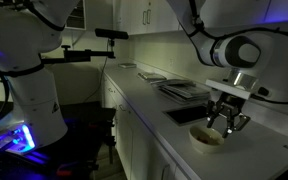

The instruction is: Put the pen in the bowl

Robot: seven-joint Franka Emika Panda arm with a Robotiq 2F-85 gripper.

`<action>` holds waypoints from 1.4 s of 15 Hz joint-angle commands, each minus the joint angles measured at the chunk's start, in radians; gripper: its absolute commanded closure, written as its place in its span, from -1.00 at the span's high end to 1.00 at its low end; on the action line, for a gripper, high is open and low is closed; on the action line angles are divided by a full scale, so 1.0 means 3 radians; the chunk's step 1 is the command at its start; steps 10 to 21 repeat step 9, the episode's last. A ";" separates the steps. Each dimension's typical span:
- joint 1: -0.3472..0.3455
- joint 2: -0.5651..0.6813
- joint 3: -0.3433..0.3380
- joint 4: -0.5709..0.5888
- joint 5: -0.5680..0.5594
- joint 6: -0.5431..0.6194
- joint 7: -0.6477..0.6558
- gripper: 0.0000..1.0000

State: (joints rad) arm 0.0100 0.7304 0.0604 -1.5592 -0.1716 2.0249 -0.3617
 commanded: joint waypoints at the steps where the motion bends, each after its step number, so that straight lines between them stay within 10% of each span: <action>1: -0.0135 -0.0262 0.0091 -0.0259 0.0125 0.0090 -0.0142 0.92; 21: -0.0320 -0.0800 0.0208 -0.0808 0.0343 0.0068 -0.0770 1.00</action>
